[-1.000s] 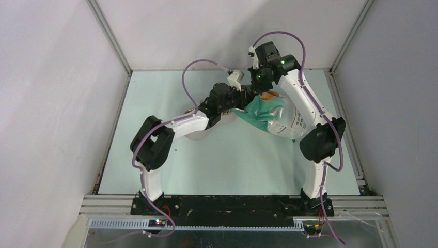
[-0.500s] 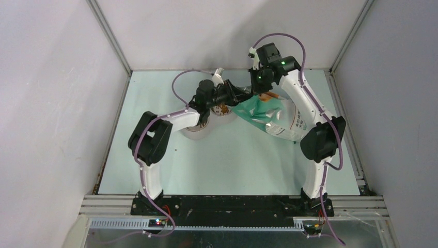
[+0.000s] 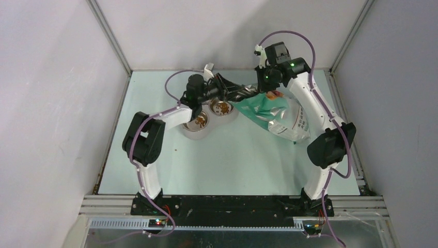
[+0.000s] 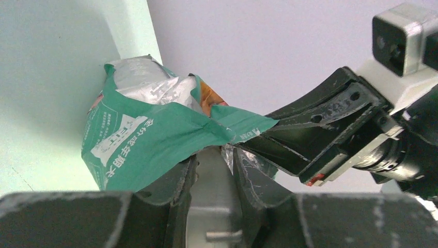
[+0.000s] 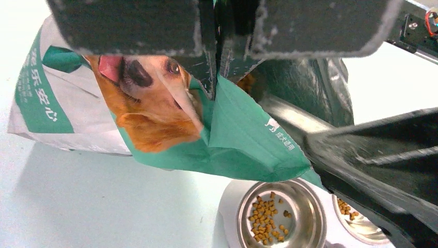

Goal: Serve the pet food

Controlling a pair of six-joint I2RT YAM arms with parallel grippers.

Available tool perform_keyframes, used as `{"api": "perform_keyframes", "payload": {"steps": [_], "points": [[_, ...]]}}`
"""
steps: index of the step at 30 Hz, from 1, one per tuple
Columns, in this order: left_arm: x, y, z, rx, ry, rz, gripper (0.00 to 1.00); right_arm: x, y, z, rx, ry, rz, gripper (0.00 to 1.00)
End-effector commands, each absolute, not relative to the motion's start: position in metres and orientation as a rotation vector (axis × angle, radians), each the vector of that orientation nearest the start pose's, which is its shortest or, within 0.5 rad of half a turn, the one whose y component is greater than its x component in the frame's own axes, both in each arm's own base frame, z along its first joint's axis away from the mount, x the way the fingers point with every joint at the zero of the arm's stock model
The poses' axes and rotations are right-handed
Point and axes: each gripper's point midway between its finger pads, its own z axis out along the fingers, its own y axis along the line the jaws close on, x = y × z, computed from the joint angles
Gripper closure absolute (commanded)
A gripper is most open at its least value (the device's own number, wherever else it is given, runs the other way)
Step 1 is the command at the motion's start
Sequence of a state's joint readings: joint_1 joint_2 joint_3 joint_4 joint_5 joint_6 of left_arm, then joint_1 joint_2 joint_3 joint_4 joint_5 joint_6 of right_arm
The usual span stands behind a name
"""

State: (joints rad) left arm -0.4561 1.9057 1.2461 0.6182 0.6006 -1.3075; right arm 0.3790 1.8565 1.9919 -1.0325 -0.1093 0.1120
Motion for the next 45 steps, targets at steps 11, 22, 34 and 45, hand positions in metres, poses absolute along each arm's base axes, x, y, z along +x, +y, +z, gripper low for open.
{"api": "perform_keyframes", "payload": {"steps": [11,22,34,45], "points": [[0.445,-0.285,0.292,-0.378,1.789,-1.718,1.0,0.378,0.125,0.286,-0.385,2.379,0.095,1.0],[0.447,-0.281,0.301,-0.51,1.768,-1.885,1.0,0.367,0.123,0.286,-0.503,2.348,-0.01,1.0],[0.452,-0.309,0.277,-0.629,1.742,-2.104,1.0,0.363,0.101,0.29,-0.548,2.349,-0.102,1.0],[0.459,-0.324,0.279,-0.606,1.723,-2.147,1.0,0.365,0.085,0.304,-0.547,2.323,-0.161,1.0]]}}
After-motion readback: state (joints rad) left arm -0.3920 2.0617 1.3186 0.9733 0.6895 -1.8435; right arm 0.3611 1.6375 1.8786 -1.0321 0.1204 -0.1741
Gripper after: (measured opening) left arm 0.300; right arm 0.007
